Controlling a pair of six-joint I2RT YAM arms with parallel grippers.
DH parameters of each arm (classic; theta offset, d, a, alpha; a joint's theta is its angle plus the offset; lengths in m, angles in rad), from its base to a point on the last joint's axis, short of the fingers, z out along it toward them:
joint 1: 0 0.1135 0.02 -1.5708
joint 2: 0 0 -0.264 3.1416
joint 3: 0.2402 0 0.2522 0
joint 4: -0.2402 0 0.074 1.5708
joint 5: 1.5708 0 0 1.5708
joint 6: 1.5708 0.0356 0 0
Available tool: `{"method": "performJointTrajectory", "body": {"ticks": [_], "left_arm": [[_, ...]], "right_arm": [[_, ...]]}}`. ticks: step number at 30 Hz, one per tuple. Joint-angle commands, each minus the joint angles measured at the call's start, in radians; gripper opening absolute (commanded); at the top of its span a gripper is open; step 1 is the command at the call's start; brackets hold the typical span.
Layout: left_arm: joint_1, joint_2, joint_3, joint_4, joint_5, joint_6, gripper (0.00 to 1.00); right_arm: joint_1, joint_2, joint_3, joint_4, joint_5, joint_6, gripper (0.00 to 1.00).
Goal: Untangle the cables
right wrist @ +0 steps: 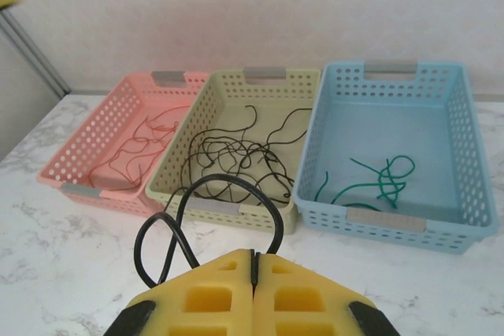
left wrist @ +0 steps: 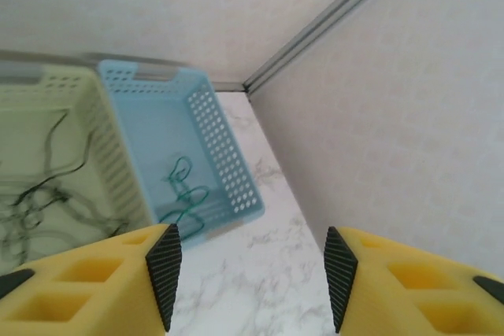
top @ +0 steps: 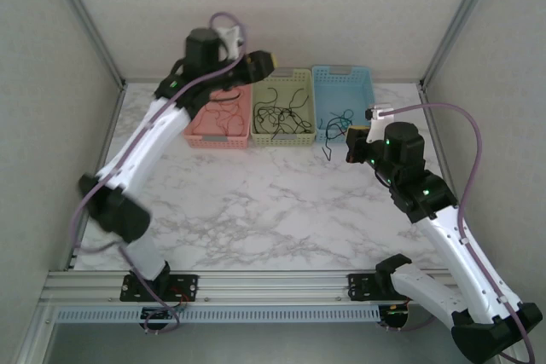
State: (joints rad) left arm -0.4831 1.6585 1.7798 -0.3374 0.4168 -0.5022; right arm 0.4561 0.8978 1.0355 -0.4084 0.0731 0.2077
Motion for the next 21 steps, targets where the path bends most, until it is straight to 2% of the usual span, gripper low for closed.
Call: {"method": "performJointTrajectory", "body": {"ticks": [1, 5, 11, 14, 21], "left_arm": [[0.003, -0.238, -0.309, 0.108, -0.099, 0.046, 0.57], [0.003, -0.548, -0.630, 0.086, -0.231, 0.068, 0.60], [0.003, -0.879, -0.897, -0.032, -0.440, 0.081, 0.68], [0.003, -0.972, -0.978, -0.077, -0.505, 0.066, 0.70], [0.003, -1.045, -1.022, -0.144, -0.530, 0.059, 0.75]], "right_arm": [[-0.002, 0.044, -0.002, 0.081, -0.038, 0.029, 0.00], [-0.002, 0.166, 0.018, 0.153, -0.062, 0.022, 0.00], [-0.001, 0.446, 0.149, 0.260, -0.075, 0.021, 0.00], [-0.003, 0.614, 0.260, 0.276, -0.057, 0.016, 0.00], [-0.009, 0.935, 0.534, 0.273, -0.040, 0.049, 0.00]]}}
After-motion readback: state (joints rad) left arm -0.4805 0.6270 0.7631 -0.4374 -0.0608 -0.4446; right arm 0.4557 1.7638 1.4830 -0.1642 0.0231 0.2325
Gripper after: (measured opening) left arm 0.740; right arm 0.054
